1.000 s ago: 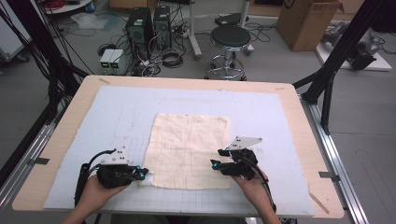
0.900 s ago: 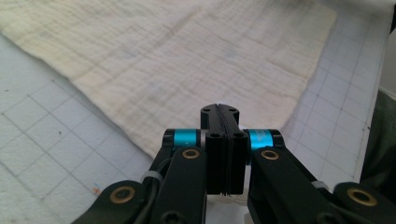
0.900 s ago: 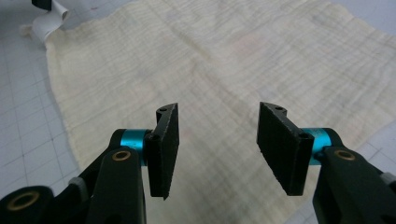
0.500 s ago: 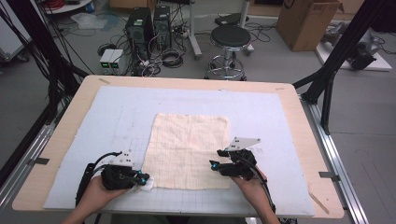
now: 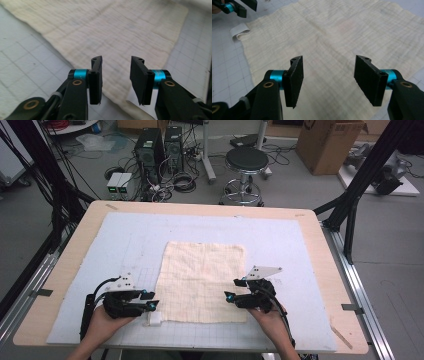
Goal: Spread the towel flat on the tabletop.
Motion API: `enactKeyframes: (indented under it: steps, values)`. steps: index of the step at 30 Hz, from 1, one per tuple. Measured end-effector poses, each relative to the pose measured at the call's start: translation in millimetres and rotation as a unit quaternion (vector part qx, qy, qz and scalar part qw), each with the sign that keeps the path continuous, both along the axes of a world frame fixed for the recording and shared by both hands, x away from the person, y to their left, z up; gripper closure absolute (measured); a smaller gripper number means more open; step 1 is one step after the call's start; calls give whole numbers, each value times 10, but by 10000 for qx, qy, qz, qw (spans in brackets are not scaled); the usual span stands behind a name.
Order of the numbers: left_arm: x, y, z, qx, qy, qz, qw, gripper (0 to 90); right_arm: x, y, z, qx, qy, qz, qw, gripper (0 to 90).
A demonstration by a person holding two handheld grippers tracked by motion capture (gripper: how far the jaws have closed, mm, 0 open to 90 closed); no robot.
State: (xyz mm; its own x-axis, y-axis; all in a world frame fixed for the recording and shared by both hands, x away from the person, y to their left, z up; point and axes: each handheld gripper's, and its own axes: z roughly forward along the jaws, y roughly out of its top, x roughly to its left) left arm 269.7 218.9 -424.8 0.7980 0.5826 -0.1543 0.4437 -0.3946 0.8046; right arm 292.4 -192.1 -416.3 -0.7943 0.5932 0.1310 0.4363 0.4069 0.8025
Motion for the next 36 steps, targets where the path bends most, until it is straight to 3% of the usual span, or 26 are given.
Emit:
enactKeyframes:
  steps: [5,11,23,29,36]
  values:
    - [86,21,-3,-37,-93,245,9996,568,39,-23,-1,40,11,-2,10000,351]
    - [213,11,51,-176,-63,432,9989,504,115,-20,27,-129,-8,-48,9999,306]
    - [443,-141,223,-116,-233,594,9979,430,342,-89,159,15,-69,-311,9995,259]
    - [486,-185,253,-104,-242,602,9978,418,364,-128,188,77,-111,-439,9989,250]
    - [542,-196,287,-241,-287,707,9968,405,377,-116,220,86,-103,-406,9991,246]
